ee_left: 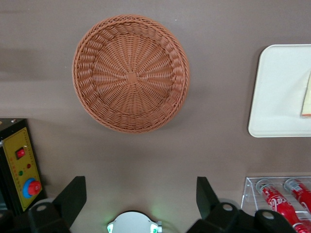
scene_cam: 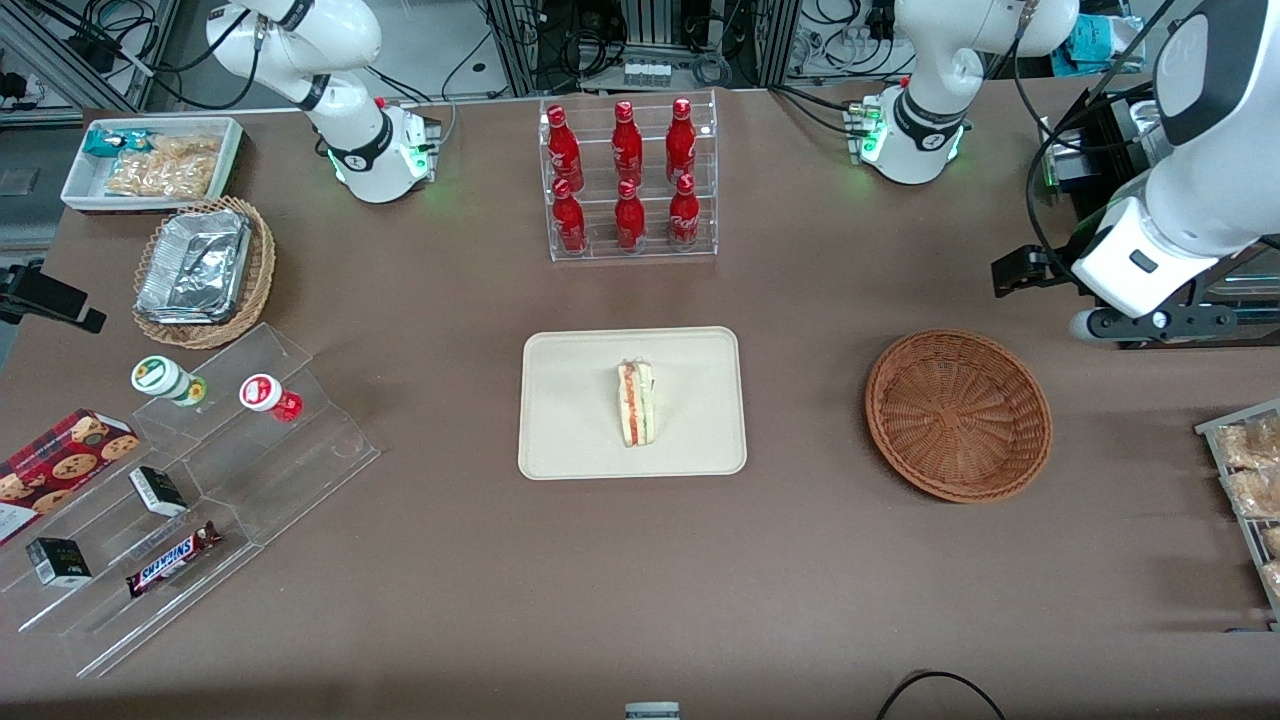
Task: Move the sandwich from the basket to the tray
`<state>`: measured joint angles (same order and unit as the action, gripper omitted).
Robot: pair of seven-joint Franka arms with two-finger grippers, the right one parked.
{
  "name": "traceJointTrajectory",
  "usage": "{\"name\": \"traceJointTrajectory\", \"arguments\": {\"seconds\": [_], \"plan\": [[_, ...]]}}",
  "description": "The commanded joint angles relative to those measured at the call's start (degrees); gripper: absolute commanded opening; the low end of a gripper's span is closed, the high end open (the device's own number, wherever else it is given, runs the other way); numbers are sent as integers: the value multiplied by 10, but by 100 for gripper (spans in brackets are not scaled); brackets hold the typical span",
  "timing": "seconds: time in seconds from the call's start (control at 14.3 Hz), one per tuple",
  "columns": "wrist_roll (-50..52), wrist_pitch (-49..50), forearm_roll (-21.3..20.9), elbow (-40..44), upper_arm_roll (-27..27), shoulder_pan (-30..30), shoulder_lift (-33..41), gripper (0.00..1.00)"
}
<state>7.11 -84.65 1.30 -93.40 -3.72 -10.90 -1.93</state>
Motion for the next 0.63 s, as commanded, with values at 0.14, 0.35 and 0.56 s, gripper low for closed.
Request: {"name": "traceJointTrajectory", "arguments": {"seconds": [0.14,0.35,0.56], "plan": [[-60,22,-9,45,124,143,-6,100],[-69,26,-16,52,126,163,-4,100],[-68,28,-33,59,122,163,-1,100]]}}
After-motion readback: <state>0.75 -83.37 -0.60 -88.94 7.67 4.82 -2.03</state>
